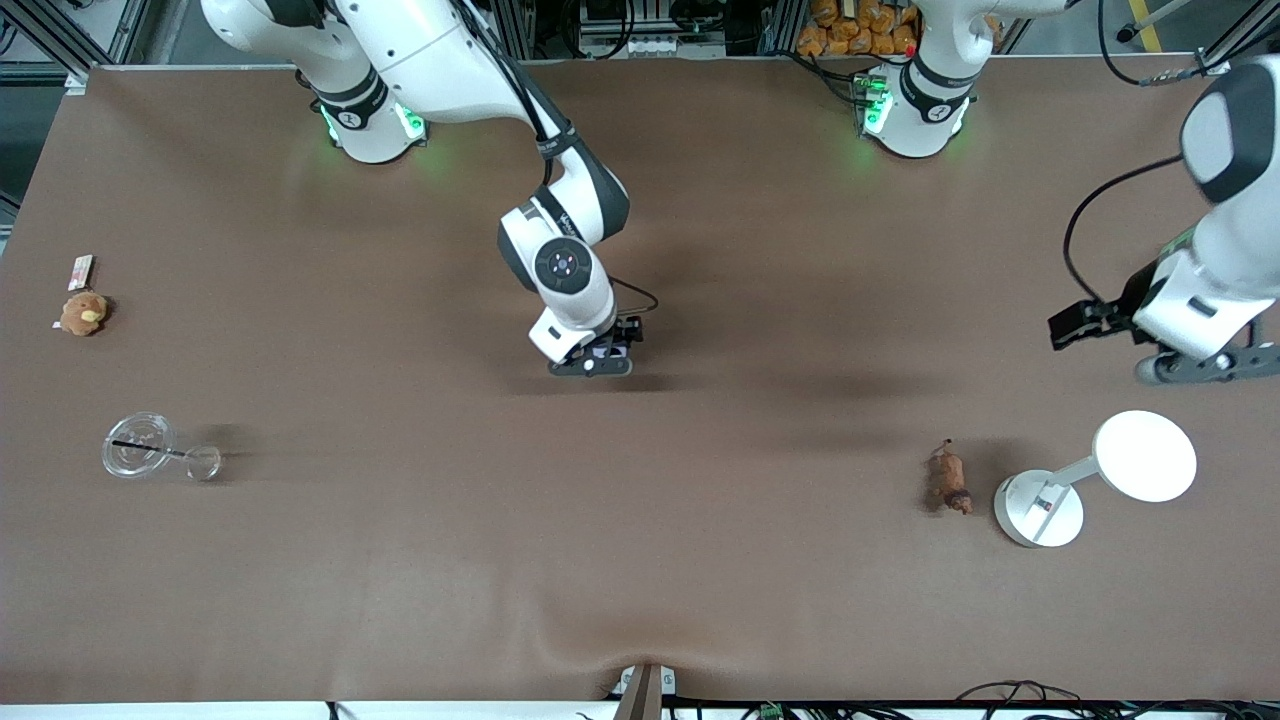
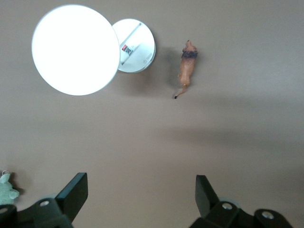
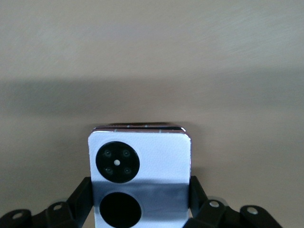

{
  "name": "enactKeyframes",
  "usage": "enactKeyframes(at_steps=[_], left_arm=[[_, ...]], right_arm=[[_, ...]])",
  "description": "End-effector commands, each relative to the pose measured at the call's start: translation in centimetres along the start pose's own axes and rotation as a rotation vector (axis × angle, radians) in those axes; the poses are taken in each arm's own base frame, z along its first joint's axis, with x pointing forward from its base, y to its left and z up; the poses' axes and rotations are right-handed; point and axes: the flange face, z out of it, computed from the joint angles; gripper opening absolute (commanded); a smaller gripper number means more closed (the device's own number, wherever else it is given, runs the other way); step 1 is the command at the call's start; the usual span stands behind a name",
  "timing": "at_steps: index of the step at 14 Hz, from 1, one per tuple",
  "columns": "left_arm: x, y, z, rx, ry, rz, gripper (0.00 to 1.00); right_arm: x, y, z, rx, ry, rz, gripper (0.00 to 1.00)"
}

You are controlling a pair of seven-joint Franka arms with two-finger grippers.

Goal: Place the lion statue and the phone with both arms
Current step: 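Set the lion beside the lamp base and withdraw the left gripper, then lift and carry the white phone toward the glass cup with the right gripper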

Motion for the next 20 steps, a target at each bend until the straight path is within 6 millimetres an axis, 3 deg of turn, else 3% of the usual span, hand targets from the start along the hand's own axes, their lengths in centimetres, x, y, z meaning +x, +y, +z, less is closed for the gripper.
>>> enactKeyframes(at_steps=[1,6,8,10,12,15,18,20], left_arm=[[-0.4,0.3,-3.6,-0.015,0.012,0.014,1.00],[-1.8,1.2,-7.9,-0.021,0.008,0.046,1.00],[-2.9,1.4,-8.9,-0.020,-0.014,0.082,1.00],[-3.5,2.3,-9.3,-0.026,-0.030,0.149,1.00],[-4.2,3.1,-10.9,-0.025,-0.056,0.177,1.00],[-4.7,3.4,-11.5,-0.032,-0.061,0.172,1.00],[-5.7,3.3,-12.3,-0.062,-0.079,0.156,1.00],[-6.0,3.5,-12.3,-0.060,-0.095,0.147,1.00]], right_arm=[[2.2,3.7,-6.7,-0.035,-0.011,0.082,0.00],[8.0,14.5,-12.1,0.006,-0.020,0.206,0.00],[9.7,20.4,-13.2,0.016,-0.049,0.172,0.00],[10.7,24.7,-12.5,0.016,-0.058,0.178,0.00],[12.0,30.0,-11.8,0.027,-0.057,0.175,0.00],[13.3,38.3,-10.8,0.049,-0.046,0.159,0.00],[14.3,40.4,-8.8,0.038,-0.012,0.156,0.00],[14.8,43.5,-7.3,0.034,0.002,0.148,0.00]])
